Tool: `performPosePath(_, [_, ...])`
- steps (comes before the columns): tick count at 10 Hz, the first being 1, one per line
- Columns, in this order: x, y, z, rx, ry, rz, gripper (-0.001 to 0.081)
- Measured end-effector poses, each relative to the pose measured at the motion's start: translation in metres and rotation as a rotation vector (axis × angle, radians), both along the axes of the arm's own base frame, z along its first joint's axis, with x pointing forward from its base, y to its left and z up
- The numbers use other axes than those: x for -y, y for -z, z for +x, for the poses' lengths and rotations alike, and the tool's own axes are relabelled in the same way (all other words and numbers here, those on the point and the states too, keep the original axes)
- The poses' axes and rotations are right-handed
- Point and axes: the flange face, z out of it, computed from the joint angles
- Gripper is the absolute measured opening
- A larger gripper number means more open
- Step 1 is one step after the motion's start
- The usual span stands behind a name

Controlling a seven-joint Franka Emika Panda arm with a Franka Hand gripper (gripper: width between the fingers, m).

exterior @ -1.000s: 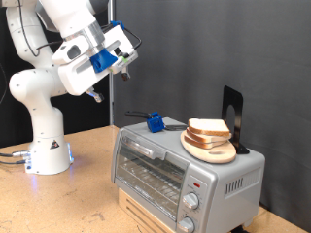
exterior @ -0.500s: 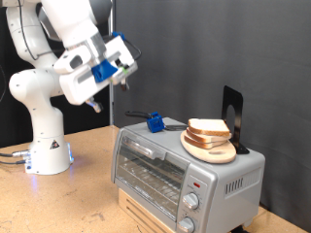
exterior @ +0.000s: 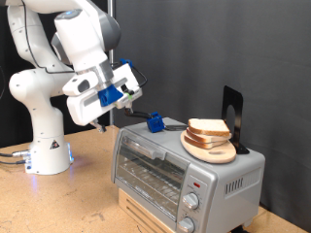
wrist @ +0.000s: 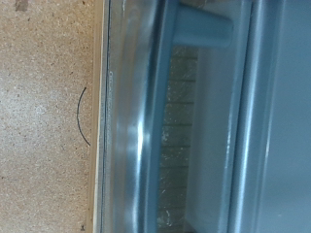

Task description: Make a piece of toast with the oven

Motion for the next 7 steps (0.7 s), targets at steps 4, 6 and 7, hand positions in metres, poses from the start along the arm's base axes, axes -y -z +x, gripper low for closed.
performPosePath(4, [-0.012,0.022,0.005,-0.011,0.011,-0.031,0.0682])
performPosePath(6, [-0.014,0.035,0.004,-0.019,0.01,-0.049,0.0682])
performPosePath(7, [-0.014,0.042,0.004,-0.019,0.012,-0.059,0.0682])
